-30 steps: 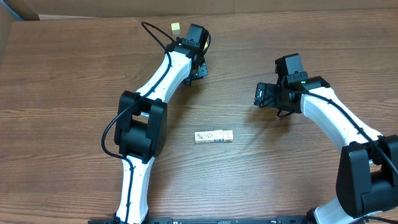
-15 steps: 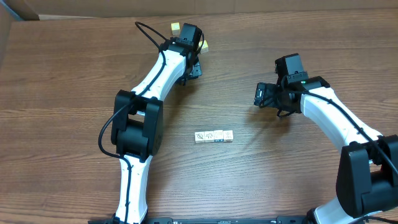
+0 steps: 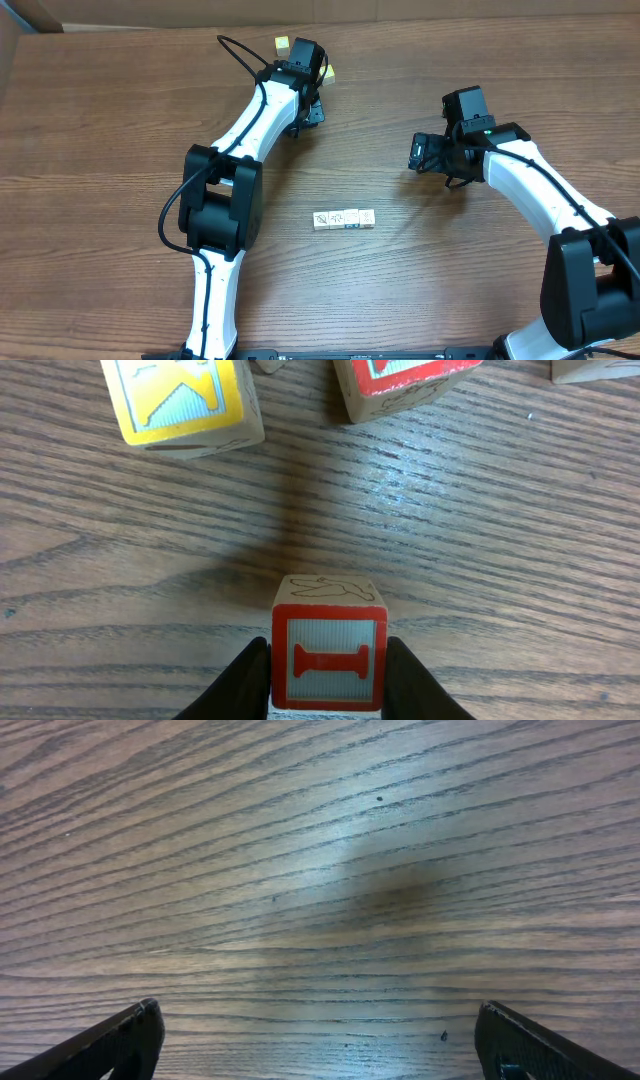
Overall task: Flip 5 blocks
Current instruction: 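Lower the left gripper onto the red-bordered I block and grasp it, then lift the I block and carry it toward the row, then lower the I block beside the E block at the row's left end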
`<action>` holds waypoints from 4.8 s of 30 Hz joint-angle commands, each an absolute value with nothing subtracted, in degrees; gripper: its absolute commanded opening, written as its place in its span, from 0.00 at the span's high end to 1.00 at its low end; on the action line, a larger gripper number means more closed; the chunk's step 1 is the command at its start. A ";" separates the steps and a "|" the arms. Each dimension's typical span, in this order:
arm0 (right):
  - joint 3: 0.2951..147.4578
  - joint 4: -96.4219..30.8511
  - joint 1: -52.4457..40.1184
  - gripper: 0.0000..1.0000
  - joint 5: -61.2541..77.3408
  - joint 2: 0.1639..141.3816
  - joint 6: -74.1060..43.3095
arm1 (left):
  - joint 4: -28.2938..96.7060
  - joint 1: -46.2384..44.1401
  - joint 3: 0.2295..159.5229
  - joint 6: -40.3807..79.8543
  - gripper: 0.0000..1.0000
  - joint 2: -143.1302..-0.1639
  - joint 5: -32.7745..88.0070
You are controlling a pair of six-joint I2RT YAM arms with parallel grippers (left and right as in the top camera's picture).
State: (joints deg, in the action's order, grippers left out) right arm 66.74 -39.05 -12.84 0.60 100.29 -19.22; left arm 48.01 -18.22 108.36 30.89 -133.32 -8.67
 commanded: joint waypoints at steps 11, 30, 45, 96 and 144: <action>67.57 -38.89 -12.88 0.00 0.05 99.88 -18.81 | 47.90 -17.91 107.11 26.79 0.85 -134.39 -8.97; 67.57 -38.89 -12.88 0.00 0.08 99.88 -18.81 | 68.60 -18.02 109.71 25.63 0.88 -109.16 -3.11; 67.57 -38.89 -12.88 0.00 0.08 99.90 -18.81 | 92.62 -18.04 109.51 25.74 0.87 -93.03 -2.94; 67.57 -38.89 -12.88 0.00 0.08 99.88 -18.81 | 54.46 -21.43 60.14 31.75 0.87 -93.10 1.80; 67.57 -38.89 -12.88 0.00 0.08 99.90 -18.81 | 56.62 -22.92 65.67 31.81 0.69 -95.88 0.49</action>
State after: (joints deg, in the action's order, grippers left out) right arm 66.74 -39.09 -12.84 0.60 100.29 -19.18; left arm 55.35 -24.14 61.67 33.08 -95.61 1.06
